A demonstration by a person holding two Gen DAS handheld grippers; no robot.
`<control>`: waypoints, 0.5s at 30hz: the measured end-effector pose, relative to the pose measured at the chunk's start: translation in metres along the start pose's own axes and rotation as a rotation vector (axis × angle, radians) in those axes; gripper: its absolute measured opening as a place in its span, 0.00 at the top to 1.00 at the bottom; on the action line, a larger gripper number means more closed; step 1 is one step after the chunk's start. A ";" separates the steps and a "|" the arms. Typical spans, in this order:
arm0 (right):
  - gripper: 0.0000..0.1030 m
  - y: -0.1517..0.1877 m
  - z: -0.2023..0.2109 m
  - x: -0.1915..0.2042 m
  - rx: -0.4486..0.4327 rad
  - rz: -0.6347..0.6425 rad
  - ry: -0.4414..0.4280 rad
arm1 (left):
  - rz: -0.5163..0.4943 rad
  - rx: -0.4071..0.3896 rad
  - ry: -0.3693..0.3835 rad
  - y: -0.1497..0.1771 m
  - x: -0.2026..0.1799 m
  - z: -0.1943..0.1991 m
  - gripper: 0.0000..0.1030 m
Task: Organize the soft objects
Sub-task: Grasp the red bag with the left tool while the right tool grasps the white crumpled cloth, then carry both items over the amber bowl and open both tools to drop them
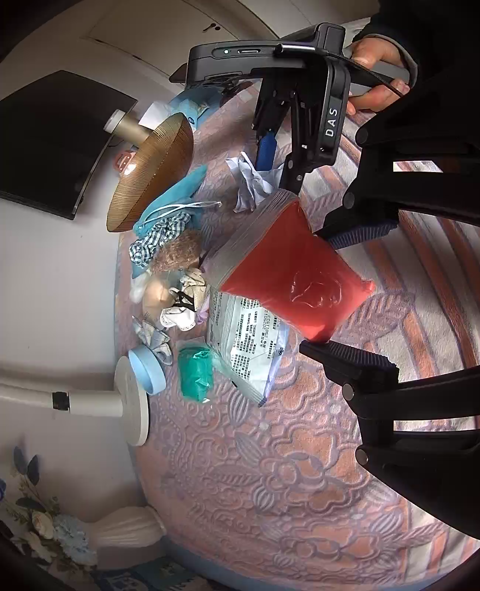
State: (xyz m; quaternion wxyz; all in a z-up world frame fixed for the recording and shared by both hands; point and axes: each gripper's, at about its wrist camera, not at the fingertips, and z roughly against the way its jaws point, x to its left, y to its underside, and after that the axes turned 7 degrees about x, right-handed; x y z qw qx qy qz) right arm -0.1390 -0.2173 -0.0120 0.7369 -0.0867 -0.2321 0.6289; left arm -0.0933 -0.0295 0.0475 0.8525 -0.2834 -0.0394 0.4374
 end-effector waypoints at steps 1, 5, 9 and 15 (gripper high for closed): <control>0.43 0.000 -0.001 0.003 -0.007 0.011 0.036 | -0.011 -0.003 -0.012 -0.002 -0.001 0.001 0.56; 0.55 0.000 0.015 -0.003 -0.077 0.002 0.028 | -0.068 -0.040 -0.046 -0.021 -0.012 0.015 0.56; 0.55 -0.009 0.062 -0.020 -0.195 -0.021 -0.003 | -0.152 -0.109 -0.047 -0.065 -0.040 0.035 0.56; 0.55 -0.047 0.139 -0.062 -0.370 -0.060 0.141 | -0.266 -0.199 -0.002 -0.157 -0.110 0.031 0.56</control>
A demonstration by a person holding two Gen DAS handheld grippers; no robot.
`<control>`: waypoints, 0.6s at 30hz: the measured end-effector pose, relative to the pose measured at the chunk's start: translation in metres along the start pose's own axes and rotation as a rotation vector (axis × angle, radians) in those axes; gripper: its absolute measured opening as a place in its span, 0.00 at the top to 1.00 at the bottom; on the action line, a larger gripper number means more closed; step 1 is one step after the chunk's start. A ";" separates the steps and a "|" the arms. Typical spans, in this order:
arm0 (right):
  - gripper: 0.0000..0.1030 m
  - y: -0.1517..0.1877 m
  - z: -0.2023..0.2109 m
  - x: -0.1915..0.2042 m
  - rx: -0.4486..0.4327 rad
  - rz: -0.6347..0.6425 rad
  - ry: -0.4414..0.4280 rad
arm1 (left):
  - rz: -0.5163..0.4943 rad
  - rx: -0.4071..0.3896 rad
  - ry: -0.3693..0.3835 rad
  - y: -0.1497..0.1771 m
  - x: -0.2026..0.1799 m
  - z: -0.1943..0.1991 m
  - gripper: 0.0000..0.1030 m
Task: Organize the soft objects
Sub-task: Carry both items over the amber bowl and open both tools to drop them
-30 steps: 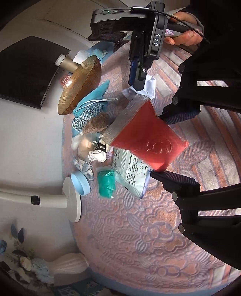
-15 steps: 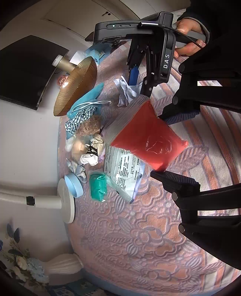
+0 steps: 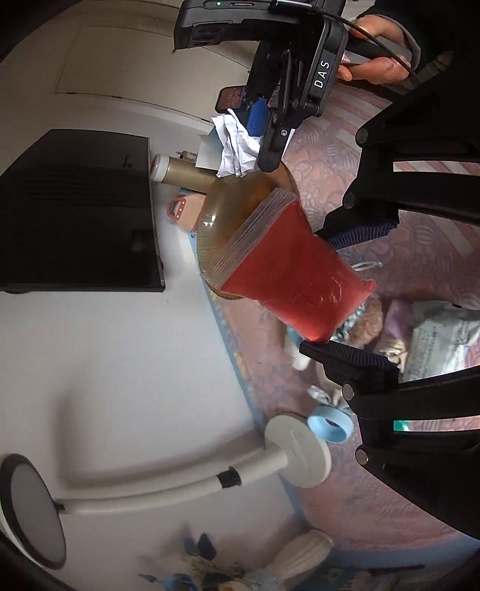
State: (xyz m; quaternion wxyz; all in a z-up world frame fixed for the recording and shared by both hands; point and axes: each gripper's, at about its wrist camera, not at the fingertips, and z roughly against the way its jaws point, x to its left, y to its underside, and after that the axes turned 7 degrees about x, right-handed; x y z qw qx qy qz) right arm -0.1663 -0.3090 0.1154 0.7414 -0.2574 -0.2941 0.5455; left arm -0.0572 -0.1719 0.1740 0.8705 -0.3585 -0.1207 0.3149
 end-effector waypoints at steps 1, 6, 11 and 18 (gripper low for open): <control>0.55 -0.010 0.003 -0.012 -0.011 -0.023 0.027 | -0.002 0.001 0.016 -0.015 -0.006 -0.011 0.56; 0.54 -0.043 -0.010 -0.073 0.032 -0.183 0.141 | 0.023 0.078 0.094 -0.056 -0.034 -0.080 0.56; 0.52 -0.046 -0.037 -0.112 0.127 -0.256 0.165 | 0.066 0.121 0.097 -0.071 -0.051 -0.122 0.46; 0.26 -0.056 -0.024 -0.125 0.083 -0.273 0.215 | 0.100 0.086 0.092 -0.075 -0.044 -0.107 0.24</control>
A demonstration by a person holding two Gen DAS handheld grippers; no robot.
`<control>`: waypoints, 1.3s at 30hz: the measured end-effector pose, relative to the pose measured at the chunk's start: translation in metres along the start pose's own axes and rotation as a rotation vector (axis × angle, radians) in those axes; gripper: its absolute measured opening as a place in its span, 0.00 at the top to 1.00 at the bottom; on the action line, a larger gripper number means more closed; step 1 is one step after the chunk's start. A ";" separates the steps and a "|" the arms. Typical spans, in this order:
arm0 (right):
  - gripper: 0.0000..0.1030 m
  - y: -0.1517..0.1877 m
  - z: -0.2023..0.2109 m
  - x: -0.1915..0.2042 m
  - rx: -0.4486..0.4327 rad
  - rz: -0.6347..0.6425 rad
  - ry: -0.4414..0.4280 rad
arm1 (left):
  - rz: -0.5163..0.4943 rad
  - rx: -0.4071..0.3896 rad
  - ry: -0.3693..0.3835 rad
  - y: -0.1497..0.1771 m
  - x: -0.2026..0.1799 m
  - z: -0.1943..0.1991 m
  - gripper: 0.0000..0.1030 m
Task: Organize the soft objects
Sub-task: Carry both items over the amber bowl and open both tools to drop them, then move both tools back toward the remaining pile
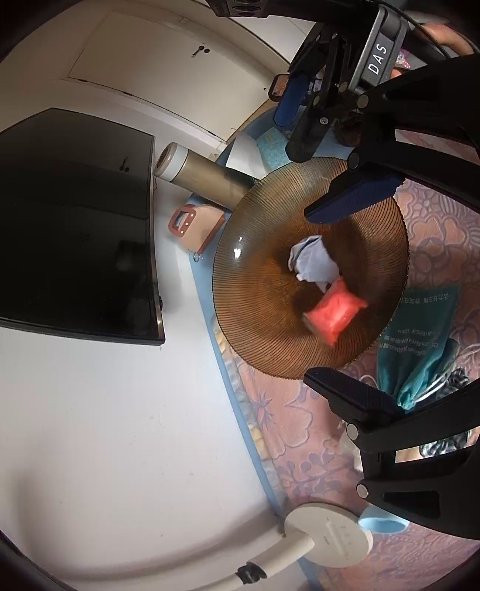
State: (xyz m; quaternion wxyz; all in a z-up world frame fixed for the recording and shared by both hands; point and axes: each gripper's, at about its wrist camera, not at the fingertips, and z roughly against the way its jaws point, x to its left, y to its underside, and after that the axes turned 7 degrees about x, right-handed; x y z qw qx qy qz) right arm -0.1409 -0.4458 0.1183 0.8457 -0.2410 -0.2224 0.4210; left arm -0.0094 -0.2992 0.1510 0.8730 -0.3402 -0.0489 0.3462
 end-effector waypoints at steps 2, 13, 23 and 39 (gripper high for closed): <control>0.26 0.000 0.010 0.000 -0.019 0.005 -0.009 | 0.024 -0.018 -0.009 0.006 0.009 0.017 0.24; 0.17 0.034 0.058 0.078 -0.094 0.163 -0.108 | 0.213 -0.195 -0.089 0.080 0.080 0.154 0.19; 0.16 0.108 0.056 0.143 -0.038 0.314 -0.226 | 0.354 -0.104 -0.246 0.198 0.128 0.155 0.08; 0.17 0.155 -0.025 0.143 0.254 0.282 -0.309 | 0.255 0.168 -0.333 0.235 0.111 0.027 0.08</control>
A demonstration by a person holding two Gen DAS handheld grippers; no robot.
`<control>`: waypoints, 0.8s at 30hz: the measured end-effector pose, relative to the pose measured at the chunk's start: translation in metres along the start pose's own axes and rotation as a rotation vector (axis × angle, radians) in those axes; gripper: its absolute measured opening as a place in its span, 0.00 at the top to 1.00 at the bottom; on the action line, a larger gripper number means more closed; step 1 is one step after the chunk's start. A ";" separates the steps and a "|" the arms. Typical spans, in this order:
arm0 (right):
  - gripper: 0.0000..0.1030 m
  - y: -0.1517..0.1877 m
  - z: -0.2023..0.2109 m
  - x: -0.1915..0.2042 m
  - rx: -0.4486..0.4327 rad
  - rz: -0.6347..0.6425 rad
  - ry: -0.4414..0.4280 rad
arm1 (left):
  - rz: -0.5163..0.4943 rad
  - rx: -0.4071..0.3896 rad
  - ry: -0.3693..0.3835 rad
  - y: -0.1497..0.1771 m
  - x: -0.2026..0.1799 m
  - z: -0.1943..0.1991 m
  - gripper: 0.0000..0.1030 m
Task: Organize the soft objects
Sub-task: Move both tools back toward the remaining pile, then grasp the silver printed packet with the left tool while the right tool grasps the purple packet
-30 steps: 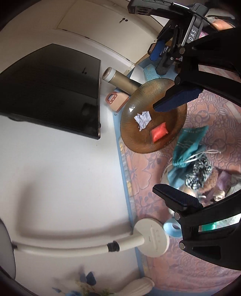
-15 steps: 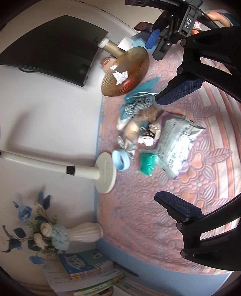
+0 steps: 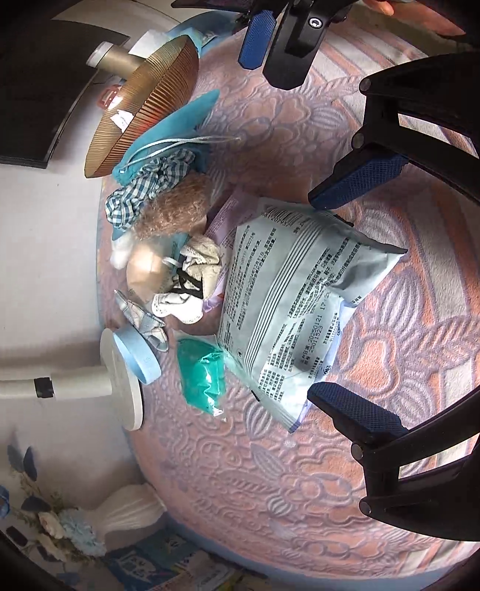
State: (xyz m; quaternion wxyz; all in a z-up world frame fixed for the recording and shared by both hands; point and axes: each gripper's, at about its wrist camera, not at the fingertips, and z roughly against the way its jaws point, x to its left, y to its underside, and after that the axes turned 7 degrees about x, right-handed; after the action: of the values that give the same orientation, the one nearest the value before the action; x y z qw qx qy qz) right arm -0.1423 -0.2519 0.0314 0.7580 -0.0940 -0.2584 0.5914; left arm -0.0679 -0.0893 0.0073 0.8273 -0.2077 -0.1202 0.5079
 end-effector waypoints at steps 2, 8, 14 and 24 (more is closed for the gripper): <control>0.16 -0.003 -0.006 -0.001 0.024 0.001 -0.014 | 0.033 -0.010 -0.002 0.006 0.018 0.008 0.08; 0.16 -0.010 -0.036 0.010 0.112 0.042 -0.086 | 0.172 0.012 -0.073 0.035 0.101 0.027 0.09; 0.16 -0.026 -0.065 0.036 0.142 0.130 -0.066 | 0.225 -0.008 0.148 0.044 0.130 0.046 0.09; 0.23 -0.045 -0.096 0.046 0.123 0.179 -0.053 | 0.198 0.019 0.197 -0.018 0.066 0.003 0.09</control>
State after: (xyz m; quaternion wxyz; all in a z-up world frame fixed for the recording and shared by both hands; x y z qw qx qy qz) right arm -0.0482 -0.2052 -0.0167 0.6995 -0.0543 -0.2320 0.6737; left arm -0.0253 -0.0369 0.0175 0.7829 -0.2597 -0.0123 0.5652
